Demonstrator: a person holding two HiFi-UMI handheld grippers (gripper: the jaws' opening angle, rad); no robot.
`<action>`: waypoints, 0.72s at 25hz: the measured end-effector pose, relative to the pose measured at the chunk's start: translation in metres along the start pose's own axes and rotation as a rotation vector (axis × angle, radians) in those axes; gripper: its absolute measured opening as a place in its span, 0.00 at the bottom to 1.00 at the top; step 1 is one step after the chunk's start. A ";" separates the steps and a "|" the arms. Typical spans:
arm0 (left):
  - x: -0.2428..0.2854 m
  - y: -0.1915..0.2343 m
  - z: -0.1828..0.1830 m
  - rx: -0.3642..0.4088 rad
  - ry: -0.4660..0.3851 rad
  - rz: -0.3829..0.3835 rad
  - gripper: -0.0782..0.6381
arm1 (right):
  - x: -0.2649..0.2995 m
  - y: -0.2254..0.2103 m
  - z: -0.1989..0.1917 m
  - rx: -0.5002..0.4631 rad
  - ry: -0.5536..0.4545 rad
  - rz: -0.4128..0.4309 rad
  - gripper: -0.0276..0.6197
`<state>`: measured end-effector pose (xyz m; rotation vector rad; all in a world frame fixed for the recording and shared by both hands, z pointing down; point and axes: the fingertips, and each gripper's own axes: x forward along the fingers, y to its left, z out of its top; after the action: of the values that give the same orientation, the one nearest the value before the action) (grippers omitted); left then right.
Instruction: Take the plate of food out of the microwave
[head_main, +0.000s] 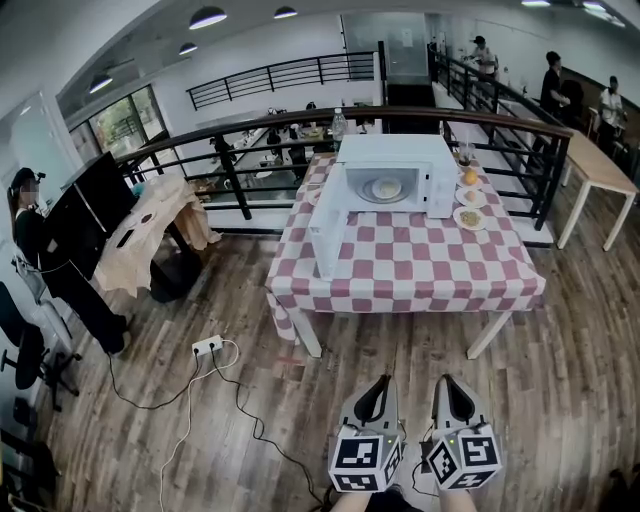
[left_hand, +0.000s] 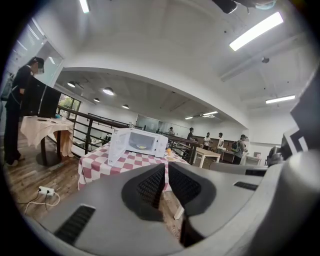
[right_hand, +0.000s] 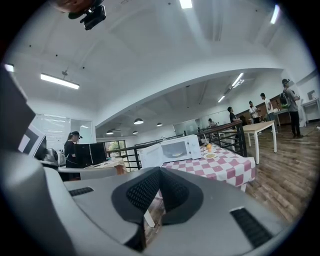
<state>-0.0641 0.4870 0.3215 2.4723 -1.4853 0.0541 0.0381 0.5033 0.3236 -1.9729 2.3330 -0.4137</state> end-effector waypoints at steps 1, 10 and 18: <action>0.002 -0.001 0.000 0.000 0.000 0.000 0.16 | 0.000 -0.002 0.000 0.002 -0.001 0.000 0.03; 0.019 -0.017 -0.007 -0.008 0.003 0.016 0.16 | 0.005 -0.025 0.001 0.015 0.002 0.022 0.03; 0.032 -0.024 -0.012 -0.006 0.001 0.039 0.16 | 0.015 -0.037 -0.001 0.025 0.013 0.058 0.03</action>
<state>-0.0265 0.4731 0.3332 2.4386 -1.5310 0.0584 0.0704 0.4831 0.3356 -1.8924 2.3743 -0.4503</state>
